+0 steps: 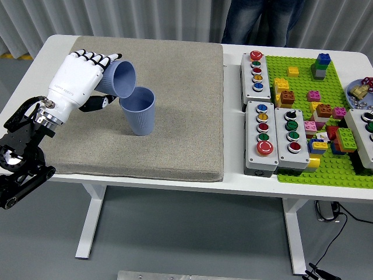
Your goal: Pick cup pour cup place
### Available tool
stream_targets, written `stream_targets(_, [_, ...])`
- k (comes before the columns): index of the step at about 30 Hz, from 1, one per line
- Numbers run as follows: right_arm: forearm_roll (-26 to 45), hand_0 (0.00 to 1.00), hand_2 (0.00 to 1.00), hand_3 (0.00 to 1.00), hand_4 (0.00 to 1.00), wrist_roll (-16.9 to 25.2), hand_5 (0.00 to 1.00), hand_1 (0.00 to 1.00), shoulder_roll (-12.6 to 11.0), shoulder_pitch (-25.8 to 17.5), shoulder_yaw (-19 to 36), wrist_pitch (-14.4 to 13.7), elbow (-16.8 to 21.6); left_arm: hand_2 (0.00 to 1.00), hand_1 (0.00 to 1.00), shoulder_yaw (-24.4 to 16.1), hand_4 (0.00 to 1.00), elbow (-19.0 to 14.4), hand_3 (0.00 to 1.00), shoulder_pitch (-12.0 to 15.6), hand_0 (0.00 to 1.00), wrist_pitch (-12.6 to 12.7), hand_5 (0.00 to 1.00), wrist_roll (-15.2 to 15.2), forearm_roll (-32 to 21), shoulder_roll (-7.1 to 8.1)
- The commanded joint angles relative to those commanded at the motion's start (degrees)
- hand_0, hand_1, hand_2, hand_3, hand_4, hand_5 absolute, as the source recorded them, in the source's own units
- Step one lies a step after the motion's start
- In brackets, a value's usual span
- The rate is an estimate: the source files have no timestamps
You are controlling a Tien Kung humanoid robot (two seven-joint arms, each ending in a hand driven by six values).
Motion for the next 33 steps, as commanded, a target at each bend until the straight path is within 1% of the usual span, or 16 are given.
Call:
stream_targets(17, [0.2,0.763,0.737,0.623,0.234,0.25,0.18,0.696,-0.19,0.16,-0.12,-0.12,0.0,0.646,0.545,1.44,0.505,0.05,0.587,-1.6,0.539,0.0,0.002,0.94,0.0,0.78])
stream_targets(25, [0.24,0.763,0.736,0.623,0.233,0.36,0.179,0.696,-0.23,0.1,-0.23,-0.19,0.0,0.644,0.544,2.04,0.503,0.24,0.584,-1.88,0.54,0.0,0.002,1.12,0.0,0.85])
stream_targets(33, [0.38,0.763,0.737,0.623,0.233,0.4,0.179,0.694,-0.26,0.2,-0.31,-0.26,0.0,0.644,0.544,1.8,0.502,0.31,0.581,-1.88,0.545,0.0,0.002,0.97,0.0,0.81])
